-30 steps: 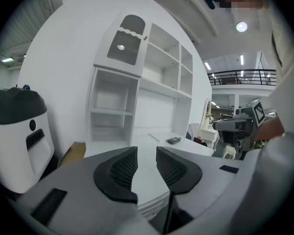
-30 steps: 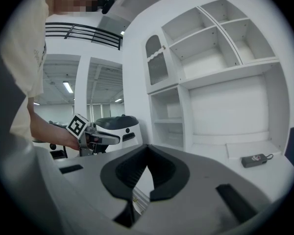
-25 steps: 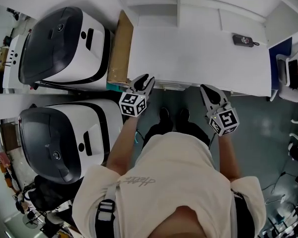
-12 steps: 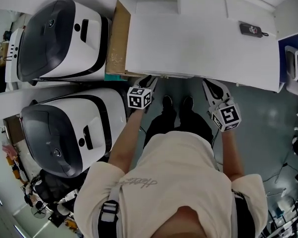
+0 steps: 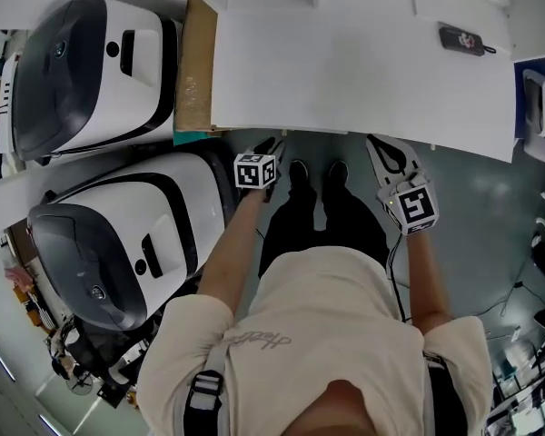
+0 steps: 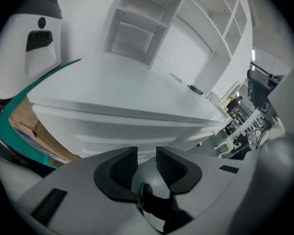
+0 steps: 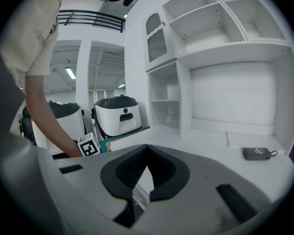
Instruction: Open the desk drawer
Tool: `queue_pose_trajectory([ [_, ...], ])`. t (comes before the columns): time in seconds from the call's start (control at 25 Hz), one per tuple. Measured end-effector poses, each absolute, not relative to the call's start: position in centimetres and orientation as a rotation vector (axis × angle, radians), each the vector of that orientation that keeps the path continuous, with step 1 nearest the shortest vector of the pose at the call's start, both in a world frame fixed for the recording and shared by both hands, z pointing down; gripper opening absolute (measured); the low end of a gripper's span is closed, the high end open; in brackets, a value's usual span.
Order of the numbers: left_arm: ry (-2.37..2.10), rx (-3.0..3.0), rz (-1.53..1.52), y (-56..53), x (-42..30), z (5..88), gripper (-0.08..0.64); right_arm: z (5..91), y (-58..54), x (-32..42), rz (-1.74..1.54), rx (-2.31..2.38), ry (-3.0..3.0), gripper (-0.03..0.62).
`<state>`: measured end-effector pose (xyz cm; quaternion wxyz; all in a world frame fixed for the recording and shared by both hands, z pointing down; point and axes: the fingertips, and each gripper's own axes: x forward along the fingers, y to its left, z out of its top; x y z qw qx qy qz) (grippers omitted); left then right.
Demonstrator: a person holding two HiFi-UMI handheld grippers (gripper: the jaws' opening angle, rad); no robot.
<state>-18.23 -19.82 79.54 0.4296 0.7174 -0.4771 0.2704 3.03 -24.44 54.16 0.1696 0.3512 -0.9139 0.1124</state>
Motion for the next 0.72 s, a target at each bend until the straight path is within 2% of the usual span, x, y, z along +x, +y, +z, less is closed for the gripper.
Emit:
queue_pose_trajectory([
  [0.72, -1.136, 1.642, 0.723, -21.7, -17.9, 89.4, 0.123, 58.6, -27.1, 1.1, 0.474, 0.983, -2.608, 0.002],
])
